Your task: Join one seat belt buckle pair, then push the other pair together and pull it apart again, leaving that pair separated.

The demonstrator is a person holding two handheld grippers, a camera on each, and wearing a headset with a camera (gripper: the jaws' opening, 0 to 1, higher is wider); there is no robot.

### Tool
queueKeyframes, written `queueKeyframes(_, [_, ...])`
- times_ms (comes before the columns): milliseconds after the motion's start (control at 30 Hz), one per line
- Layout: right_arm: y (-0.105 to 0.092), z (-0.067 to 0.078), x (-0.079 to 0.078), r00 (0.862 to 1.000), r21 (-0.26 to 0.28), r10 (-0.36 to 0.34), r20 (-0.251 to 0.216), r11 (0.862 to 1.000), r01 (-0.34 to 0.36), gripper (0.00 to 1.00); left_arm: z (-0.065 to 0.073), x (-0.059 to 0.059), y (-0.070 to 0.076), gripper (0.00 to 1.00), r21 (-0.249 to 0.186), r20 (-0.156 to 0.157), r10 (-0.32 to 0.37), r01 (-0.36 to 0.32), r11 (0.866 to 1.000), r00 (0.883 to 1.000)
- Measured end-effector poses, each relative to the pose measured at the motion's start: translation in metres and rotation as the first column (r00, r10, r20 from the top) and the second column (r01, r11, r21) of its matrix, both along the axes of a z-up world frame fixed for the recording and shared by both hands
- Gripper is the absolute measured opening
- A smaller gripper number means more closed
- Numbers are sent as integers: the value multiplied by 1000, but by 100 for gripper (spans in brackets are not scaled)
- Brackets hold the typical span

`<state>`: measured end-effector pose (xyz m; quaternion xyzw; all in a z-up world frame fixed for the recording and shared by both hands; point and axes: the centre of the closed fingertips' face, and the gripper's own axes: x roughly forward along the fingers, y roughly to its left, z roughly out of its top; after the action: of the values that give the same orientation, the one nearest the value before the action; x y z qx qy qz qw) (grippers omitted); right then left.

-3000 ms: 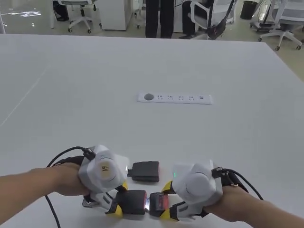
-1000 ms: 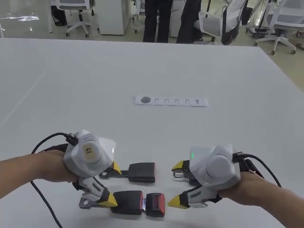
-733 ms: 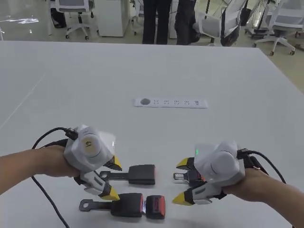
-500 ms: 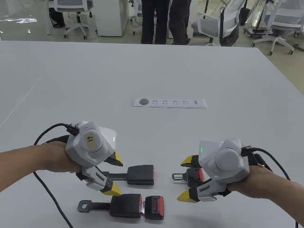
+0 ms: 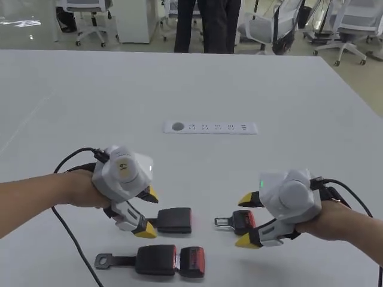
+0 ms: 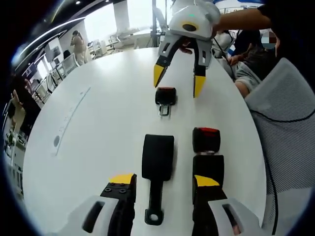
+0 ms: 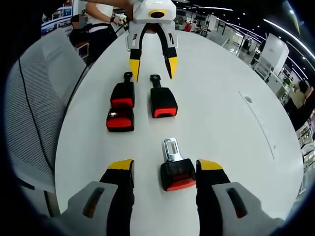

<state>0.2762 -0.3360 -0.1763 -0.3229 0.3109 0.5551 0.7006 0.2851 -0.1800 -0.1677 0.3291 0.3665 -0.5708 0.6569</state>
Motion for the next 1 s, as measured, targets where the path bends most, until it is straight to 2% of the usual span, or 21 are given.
queueKeyframes(133, [-3, -1, 0, 1000, -10, 7, -4, 1000, -7, 49, -1, -1, -7, 46, 11, -3, -10, 10, 1000, 1000])
queueKeyframes(200, [-5, -2, 1, 1000, -18, 14, -7, 1000, -14, 49, -6, 5, -6, 46, 16, -4, -12, 12, 1000, 1000])
queueKeyframes(400, [-10, -6, 5, 1000, -42, 27, -12, 999, -28, 47, -14, 10, -7, 46, 33, -11, -16, 16, 999, 1000])
queueKeyframes(600, [-14, -9, 7, 999, -70, 48, -17, 996, -49, 44, -17, 9, -12, 44, 51, -23, -24, 25, 998, 999])
queueKeyframes(733, [-17, -13, 10, 998, -92, 63, -24, 994, -65, 42, -24, 14, -11, 42, 64, -30, -33, 34, 997, 999])
queueKeyframes(800, [-18, -15, 10, 997, -103, 70, -29, 992, -73, 42, -23, 12, -15, 41, 68, -34, -35, 37, 997, 999])
queueKeyframes(867, [-20, -19, 12, 996, -114, 78, -35, 990, -82, 41, -29, 15, -13, 41, 77, -40, -39, 42, 996, 998])
queueKeyframes(1000, [-23, -25, 13, 994, -140, 99, -46, 985, -104, 39, -30, 10, -16, 39, 94, -50, -51, 55, 994, 997])
